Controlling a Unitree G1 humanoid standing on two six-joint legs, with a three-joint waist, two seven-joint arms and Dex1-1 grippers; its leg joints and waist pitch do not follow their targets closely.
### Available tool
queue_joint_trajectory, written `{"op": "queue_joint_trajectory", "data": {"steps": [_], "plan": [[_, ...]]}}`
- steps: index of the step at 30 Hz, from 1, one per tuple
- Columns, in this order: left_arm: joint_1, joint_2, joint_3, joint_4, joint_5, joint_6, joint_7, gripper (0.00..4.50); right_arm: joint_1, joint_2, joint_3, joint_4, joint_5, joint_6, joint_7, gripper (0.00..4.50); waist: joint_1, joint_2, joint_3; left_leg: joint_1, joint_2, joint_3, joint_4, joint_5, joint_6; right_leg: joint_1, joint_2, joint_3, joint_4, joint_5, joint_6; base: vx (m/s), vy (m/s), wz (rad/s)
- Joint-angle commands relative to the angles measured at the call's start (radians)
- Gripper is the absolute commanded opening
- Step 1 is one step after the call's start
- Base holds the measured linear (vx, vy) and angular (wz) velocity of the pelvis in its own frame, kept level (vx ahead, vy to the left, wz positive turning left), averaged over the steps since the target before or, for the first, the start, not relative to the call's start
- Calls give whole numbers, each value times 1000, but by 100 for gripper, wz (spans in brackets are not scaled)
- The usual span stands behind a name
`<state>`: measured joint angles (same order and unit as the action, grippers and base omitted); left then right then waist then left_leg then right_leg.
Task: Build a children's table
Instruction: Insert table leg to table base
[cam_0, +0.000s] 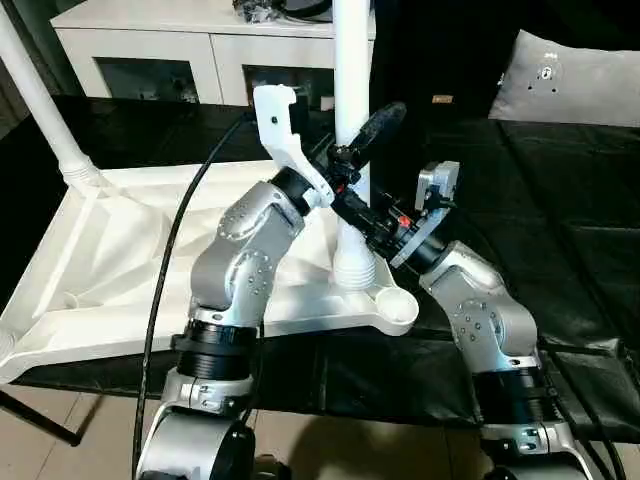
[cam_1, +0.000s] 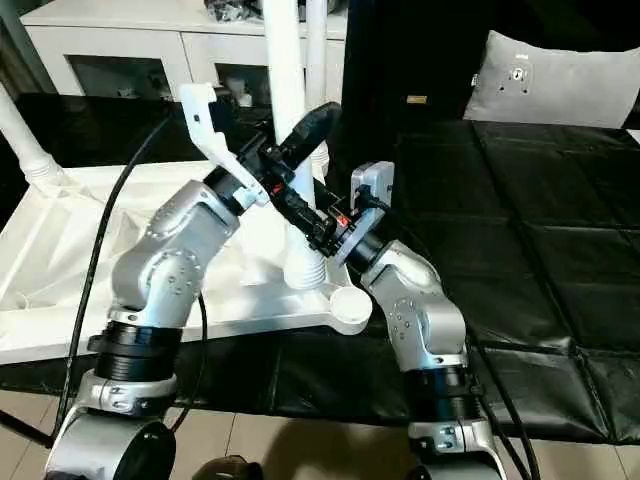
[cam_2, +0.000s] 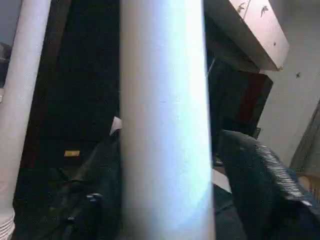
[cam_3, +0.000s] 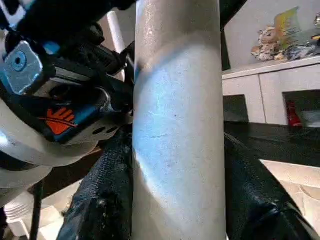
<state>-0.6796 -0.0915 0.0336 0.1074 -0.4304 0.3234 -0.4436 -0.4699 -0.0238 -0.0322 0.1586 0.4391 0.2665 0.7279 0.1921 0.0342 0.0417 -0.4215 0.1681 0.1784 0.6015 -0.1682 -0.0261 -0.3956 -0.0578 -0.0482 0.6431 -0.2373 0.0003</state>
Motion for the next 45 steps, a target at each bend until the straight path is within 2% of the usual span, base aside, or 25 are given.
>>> {"op": "queue_joint_trajectory", "data": {"steps": [1, 3, 5, 7, 11, 13, 16, 22, 23, 24, 25, 27, 30, 32, 35, 38, 41, 44, 45], "plan": [[-24, -19, -25, -7, 10, -15, -12, 273, 4, 1, 11, 7, -12, 4, -15, 182, -7, 6, -71, 38, 70, -36, -64, -134, -3, 45, -94, 45, -68, 136, -154, 0, 0, 0], [-22, -21, -24, -8, 8, -14, -11, 246, 5, 0, 14, 7, -12, 1, -15, 182, -7, 5, -70, 37, 68, -36, -63, -131, 3, 46, -94, 45, -68, 139, -159, 0, 0, 0], [-20, -20, -27, -5, 7, -20, -10, 238, 7, -2, 18, 9, -13, -4, -15, 182, -7, 5, -70, 37, 69, -36, -63, -137, 4, 46, -95, 45, -69, 130, -161, 0, 0, 0], [-17, -20, -30, -5, 6, -25, -10, 205, 9, -3, 22, 9, -14, -7, -14, 182, -7, 5, -70, 38, 70, -36, -64, -141, 3, 45, -94, 45, -69, 124, -162, 0, 0, 0], [-14, -19, -31, -5, 5, -28, -12, 182, 12, -2, 26, 10, -18, -10, -13, 182, -7, 6, -70, 38, 69, -36, -63, -142, 3, 46, -94, 45, -68, 126, -164, 0, 0, 0], [-12, -20, -30, -4, 6, -28, -12, 179, 13, -4, 29, 11, -21, -12, -14, 182, -8, 8, -71, 38, 70, -36, -63, -137, 4, 46, -94, 45, -67, 131, -165, 0, 0, 0], [-14, -21, -28, 6, 11, -32, -6, 178, 12, -10, 33, 13, -29, -15, -17, 182, -9, 2, -70, 38, 69, -35, -63, -138, 6, 46, -93, 45, -69, 129, -165, 0, 0, 0], [-19, -21, -26, 17, 18, -37, 9, 177, -1, -25, 36, 30, -52, -22, -32, 182, -10, 1, -72, 38, 68, -34, -59, -119, 14, 47, -94, 45, -66, 135, -167, 0, 0, 0], [-23, -18, -23, 25, 22, -35, 12, 177, -8, -33, 32, 32, -38, 4, -23, 217, -11, 2, -72, 37, 68, -35, -59, -119, 17, 47, -93, 45, -66, 134, -168, 0, 0, 0], [-23, -18, -23, 25, 22, -35, 12, 177, -8, -33, 32, 32, -38, 4, -23, 217, -11, 2, -72, 37, 68, -35, -58, -115, 19, 47, -93, 45, -66, 138, -169, 0, 0, 0], [-25, -15, -21, 30, 25, -35, 15, 177, -10, -41, 33, 34, -39, 12, -21, 252, -10, 9, -72, 37, 68, -36, -58, -114, 17, 47, -93, 44, -64, 139, -169, 0, 0, 0], [-31, -12, -15, 38, 26, -35, 18, 177, -10, -54, 36, 35, -41, 23, -14, 254, -12, 5, -72, 38, 68, -35, -58, -120, 14, 48, -92, 44, -66, 141, -170, 0, 0, 0], [-45, -4, 0, 57, 28, -35, 31, 177, 1, -90, 46, 26, -49, 44, 7, 297, -13, 3, -72, 37, 66, -35, -58, -117, 13, 50, -92, 44, -66, 146, -173, 0, 0, 0], [-51, 2, 12, 68, 26, -32, 41, 177, 9, -117, 49, 22, -49, 57, 23, 298, -14, 1, -73, 38, 67, -35, -57, -115, 14, 51, -93, 44, -65, 144, -174, 0, 0, 0], [-54, 8, 23, 76, 22, -27, 50, 177, 14, -140, 46, 19, -44, 76, 36, 332, -18, -1, -72, 33, 64, -35, -55, -102, 27, 54, -94, 43, -64, 159, -182, 0, 0, 0], [-58, 13, 42, 81, 2, -12, 54, 177, 17, -179, 45, 17, -36, 106, 57, 350, -21, 0, -72, 35, 64, -34, -53, -101, 36, 54, -94, 43, -66, 146, -191, 0, 0, 0], [-59, 19, 49, 82, -9, 1, 52, 177, 22, -205, 37, 0, -13, 138, 89, 384, -21, -1, -73, 34, 64, -34, -50, -96, 45, 55, -94, 42, -64, 156, -202, 0, 0, 0], [-56, 32, 46, 77, -22, 28, 38, 177, 10, -248, 6, 0, 20, 186, 111, 396, -19, -1, -73, 36, 66, -34, -50, -97, 51, 55, -94, 42, -65, 143, -214, 0, 0, 0], [-54, 34, 44, 74, -24, 34, 37, 177, 5, -260, 1, 4, 22, 194, 119, 428, -19, -2, -72, 36, 66, -34, -50, -98, 52, 54, -93, 42, -65, 136, -214, 0, 0, 0]]}}
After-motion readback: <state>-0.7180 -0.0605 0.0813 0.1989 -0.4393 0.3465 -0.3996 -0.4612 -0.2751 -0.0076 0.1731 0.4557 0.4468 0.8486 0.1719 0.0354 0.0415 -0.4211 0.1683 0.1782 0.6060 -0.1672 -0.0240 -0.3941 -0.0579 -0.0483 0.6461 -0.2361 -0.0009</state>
